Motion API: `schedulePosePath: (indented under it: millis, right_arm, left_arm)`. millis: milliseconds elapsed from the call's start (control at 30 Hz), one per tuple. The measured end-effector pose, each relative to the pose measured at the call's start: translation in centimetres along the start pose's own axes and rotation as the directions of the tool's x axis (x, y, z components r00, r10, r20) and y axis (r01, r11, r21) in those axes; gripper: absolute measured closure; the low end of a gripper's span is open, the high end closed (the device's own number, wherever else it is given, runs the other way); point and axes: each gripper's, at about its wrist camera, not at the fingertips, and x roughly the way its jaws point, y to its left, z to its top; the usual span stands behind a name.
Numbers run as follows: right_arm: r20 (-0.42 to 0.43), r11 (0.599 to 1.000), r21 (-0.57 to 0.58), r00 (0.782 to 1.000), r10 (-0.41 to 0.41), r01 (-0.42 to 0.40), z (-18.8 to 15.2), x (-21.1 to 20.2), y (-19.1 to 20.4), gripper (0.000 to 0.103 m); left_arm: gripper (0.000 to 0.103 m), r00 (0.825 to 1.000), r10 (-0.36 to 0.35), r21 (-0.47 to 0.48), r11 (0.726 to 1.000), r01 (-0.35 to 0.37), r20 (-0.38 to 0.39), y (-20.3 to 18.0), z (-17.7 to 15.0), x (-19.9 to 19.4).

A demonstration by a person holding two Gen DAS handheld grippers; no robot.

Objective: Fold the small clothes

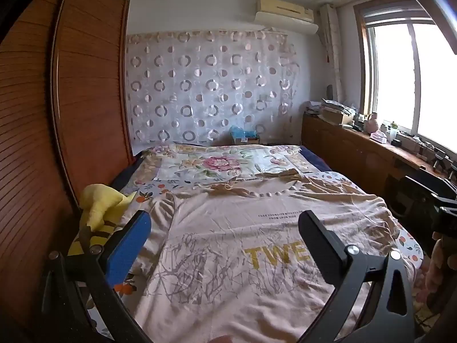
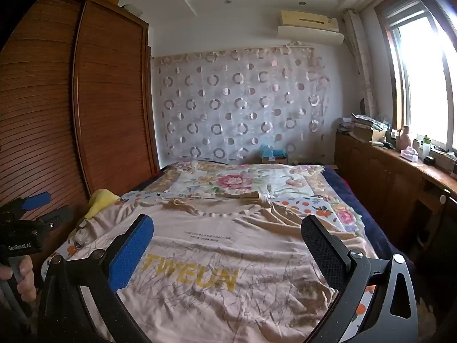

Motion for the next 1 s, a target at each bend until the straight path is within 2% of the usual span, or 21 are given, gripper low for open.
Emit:
schedulePosePath:
  millis: [1000]
  right_arm:
    - [0.003,1.0,0.009,1.0,0.0,0.0,0.01,-0.03,0.06,0.0]
  left_arm:
    - [0.0,1.0,0.005,0.004,1.0,-0.005,0.012,0.06,0.13,-0.06]
